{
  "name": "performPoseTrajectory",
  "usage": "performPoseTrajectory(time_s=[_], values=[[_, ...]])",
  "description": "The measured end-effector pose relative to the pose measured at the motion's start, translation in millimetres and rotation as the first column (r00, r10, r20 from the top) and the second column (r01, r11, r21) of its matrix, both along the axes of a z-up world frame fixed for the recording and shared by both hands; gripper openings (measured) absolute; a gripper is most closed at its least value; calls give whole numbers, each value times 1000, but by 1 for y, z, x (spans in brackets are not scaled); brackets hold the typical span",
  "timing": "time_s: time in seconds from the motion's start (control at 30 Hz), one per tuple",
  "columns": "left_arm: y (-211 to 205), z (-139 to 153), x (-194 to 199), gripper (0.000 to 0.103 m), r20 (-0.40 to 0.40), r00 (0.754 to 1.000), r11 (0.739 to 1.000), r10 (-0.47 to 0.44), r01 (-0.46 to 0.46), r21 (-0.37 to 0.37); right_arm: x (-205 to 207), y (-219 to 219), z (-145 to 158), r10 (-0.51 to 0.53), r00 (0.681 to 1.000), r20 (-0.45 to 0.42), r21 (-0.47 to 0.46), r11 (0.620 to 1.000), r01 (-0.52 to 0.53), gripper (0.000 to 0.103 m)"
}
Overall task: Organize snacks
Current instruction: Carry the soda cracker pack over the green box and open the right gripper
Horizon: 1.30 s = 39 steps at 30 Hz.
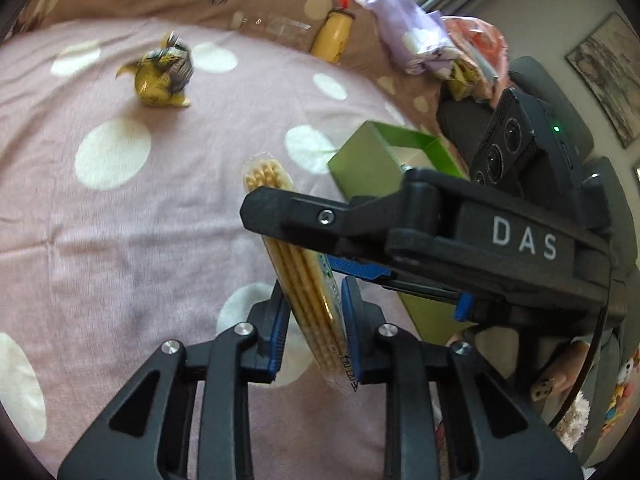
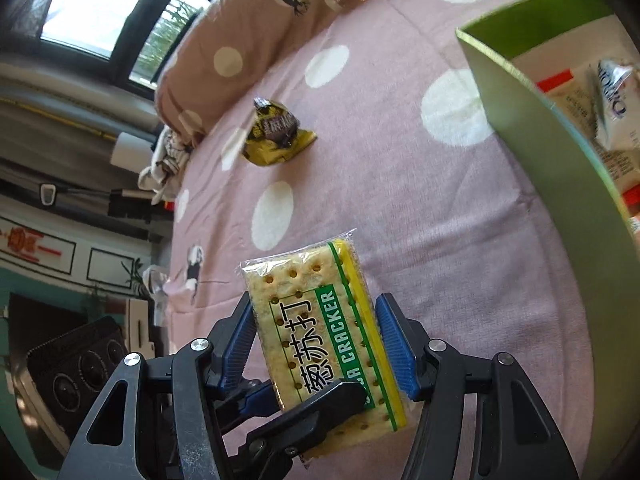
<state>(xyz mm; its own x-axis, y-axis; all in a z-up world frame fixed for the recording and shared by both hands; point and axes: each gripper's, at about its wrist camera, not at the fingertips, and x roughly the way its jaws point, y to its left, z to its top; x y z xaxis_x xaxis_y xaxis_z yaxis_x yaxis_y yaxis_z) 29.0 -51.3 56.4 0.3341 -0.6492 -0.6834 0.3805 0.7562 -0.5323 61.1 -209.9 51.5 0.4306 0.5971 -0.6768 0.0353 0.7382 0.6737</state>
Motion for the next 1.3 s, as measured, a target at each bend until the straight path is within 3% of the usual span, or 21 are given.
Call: performPoseTrajectory(time_s=[0.23, 0.43, 0.53, 0.7, 0.93, 1.03, 1.17, 1.2, 1.3], values=[[-37, 41, -9, 23, 154, 984, 996, -89, 92, -12, -25, -33, 51, -82, 982, 172, -58, 994, 93, 62], [-107, 65, -1, 23, 243, 946, 977, -212, 211, 34, -43, -99, 70, -226, 943, 244, 2, 973, 232, 62], [-141, 62, 7, 22, 230, 935, 963, -269, 266, 44, -50, -135, 64, -328, 921, 212, 46, 944, 326, 62], [-180, 56, 12, 23, 213, 924, 947, -316, 319, 22, -59, -169, 60, -430, 880, 201, 41, 901, 431, 62], [-187, 44, 6, 28, 184, 935, 952, -304, 295, 74, -60, -192, 50, -547, 823, 155, -133, 814, 566, 58], [-167, 44, 6, 38, 177, 951, 967, -255, 246, 73, -61, -190, 52, -534, 830, 160, -116, 825, 553, 58], [-128, 48, 2, 75, 204, 964, 982, -171, 150, 114, -64, -182, 62, -508, 834, 215, -97, 838, 536, 59], [-117, 48, 1, 80, 214, 966, 984, -145, 118, 133, -64, -179, 65, -498, 836, 228, -97, 843, 529, 61], [-77, 48, -4, 81, 230, 973, 981, -23, -22, 193, -63, -166, 72, -471, 839, 272, -99, 854, 511, 74]])
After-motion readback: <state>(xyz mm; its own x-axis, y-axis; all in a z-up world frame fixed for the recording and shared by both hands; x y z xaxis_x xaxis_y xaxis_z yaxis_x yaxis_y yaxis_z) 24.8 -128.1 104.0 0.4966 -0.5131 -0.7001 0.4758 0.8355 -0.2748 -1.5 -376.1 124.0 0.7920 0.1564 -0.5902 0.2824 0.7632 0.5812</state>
